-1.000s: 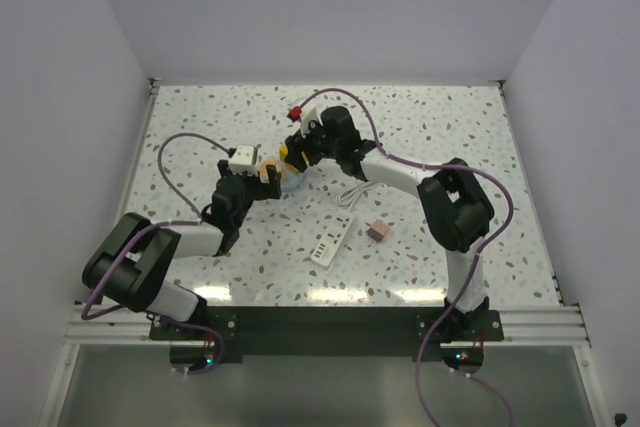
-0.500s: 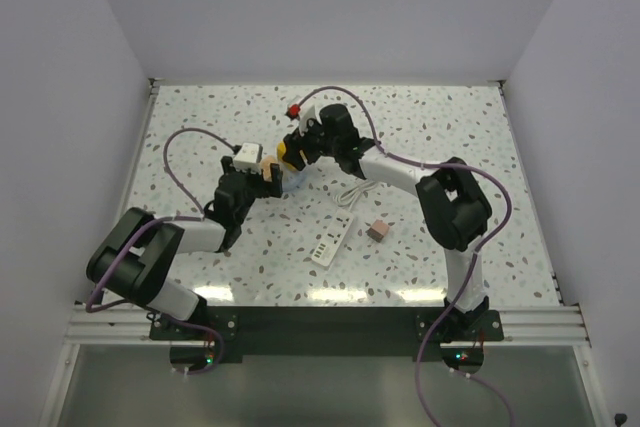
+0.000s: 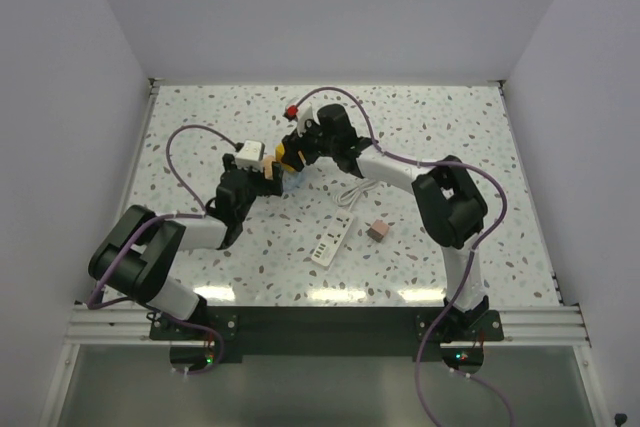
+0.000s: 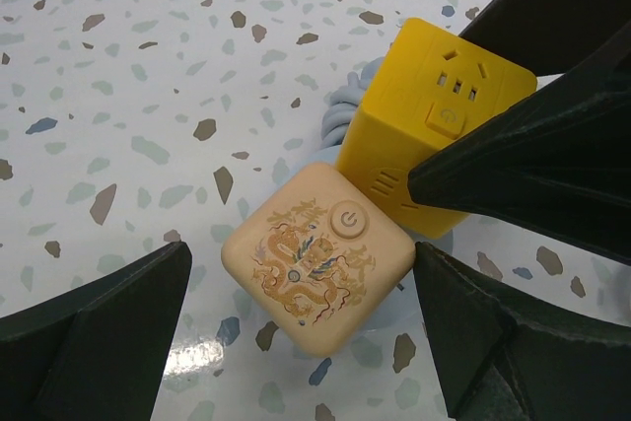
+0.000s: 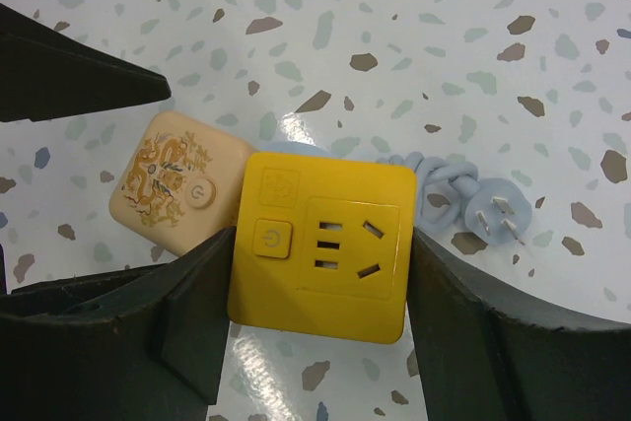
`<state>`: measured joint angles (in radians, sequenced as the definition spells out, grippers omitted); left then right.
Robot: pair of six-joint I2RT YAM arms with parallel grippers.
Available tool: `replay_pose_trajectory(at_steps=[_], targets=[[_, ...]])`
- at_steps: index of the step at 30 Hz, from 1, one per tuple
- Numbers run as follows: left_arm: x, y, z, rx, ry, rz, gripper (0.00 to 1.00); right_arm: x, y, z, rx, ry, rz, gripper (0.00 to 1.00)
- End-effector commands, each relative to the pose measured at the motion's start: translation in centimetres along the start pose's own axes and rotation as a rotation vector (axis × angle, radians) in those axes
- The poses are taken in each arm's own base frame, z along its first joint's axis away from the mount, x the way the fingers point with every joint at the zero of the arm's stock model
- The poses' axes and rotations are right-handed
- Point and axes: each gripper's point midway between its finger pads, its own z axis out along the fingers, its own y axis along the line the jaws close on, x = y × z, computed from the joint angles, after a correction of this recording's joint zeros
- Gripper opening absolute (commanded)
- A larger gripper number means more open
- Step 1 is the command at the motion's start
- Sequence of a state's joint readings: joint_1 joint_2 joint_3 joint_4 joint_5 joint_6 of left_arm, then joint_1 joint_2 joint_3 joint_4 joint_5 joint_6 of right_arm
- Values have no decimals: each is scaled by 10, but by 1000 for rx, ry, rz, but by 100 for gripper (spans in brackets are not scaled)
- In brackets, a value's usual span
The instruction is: Insert the plug
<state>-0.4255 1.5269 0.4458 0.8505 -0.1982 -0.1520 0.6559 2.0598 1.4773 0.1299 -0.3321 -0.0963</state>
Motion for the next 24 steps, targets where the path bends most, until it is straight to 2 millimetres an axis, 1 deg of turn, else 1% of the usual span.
replay_pose_trajectory(at_steps=[1, 6, 13, 17, 24], targets=[[-23, 7, 8, -37, -65, 11, 100, -5, 0, -8, 13, 11, 7, 0], [-22, 7, 8, -38, -61, 13, 100, 1, 2, -14, 21, 31, 24, 0], [-25, 7, 9, -34, -66, 18, 100, 1, 5, -22, 19, 34, 18, 0], [-24, 6, 10, -27, -63, 25, 100, 4, 3, -19, 21, 37, 8, 0], [-22, -4, 12, 27, -59, 48, 100, 6, 2, -10, 7, 37, -5, 0]])
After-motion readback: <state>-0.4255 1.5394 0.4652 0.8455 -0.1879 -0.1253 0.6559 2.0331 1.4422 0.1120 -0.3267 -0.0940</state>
